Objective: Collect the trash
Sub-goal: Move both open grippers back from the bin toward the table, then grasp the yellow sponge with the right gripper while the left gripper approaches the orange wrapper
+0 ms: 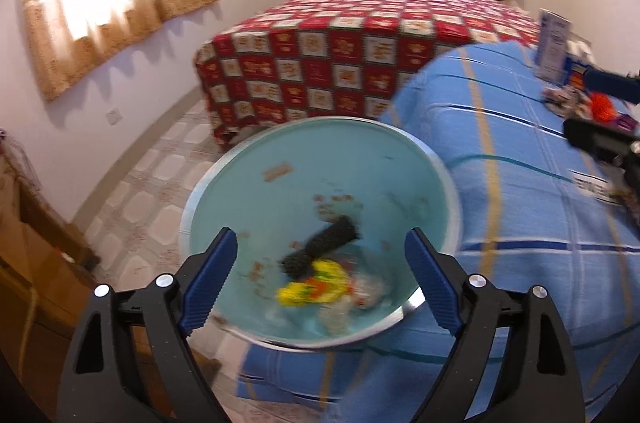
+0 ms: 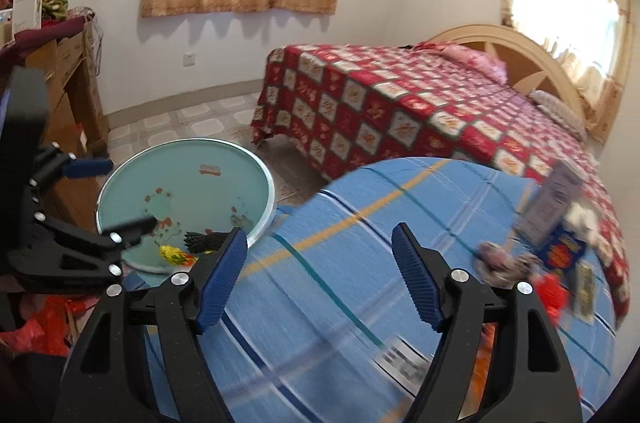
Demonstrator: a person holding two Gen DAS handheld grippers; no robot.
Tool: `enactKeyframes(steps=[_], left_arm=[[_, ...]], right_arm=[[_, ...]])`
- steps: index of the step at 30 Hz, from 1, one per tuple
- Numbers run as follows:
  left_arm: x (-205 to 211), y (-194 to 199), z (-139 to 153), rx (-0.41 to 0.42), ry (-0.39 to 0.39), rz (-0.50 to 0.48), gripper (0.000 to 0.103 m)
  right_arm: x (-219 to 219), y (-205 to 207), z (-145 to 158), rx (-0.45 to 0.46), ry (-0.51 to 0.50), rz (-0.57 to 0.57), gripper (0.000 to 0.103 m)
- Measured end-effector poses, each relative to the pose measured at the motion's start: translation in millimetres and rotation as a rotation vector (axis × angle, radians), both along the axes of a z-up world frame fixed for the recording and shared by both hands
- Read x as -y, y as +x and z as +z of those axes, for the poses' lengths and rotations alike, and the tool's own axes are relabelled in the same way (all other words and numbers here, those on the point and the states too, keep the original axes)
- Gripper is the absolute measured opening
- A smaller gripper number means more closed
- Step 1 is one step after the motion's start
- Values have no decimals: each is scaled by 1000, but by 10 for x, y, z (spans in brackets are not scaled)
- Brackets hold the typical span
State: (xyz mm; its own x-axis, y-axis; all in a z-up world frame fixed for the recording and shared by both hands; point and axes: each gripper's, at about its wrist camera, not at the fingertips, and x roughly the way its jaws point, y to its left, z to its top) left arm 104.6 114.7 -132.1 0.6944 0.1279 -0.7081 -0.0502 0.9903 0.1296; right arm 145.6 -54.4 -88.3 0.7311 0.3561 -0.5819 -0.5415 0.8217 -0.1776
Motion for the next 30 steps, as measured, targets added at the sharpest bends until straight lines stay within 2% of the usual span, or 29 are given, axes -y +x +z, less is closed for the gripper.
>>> enactKeyframes(steps=[4,5,8,18,20,23,30], left_arm=[[381,-82,-65,-6,-2,-82,91],[445,-90,-78,-8,-2,-94,92],[636,-124,-112,-17,0,-140,92],[1011,-127,-147,-24,19,-222,94],[1057,-107,-153,-22,25,-224,94],[1113,-78,-136,-22,21,-224,94],[1338,-116,-69,-5,10,-253,94]], right_arm=[[454,-243,93,41,-4,-83,78],[661,-338,114,55,1,-133,78],[1007,-494,94,56,17,-204,80],[2172,-836,-432,-61,-50,-469,80],[2389,-889,-495,-83,-38,-523,80],[2553,-966,-542,-89,-16,-549,80],[2650,-1072,-441,-44,89,-502,80]])
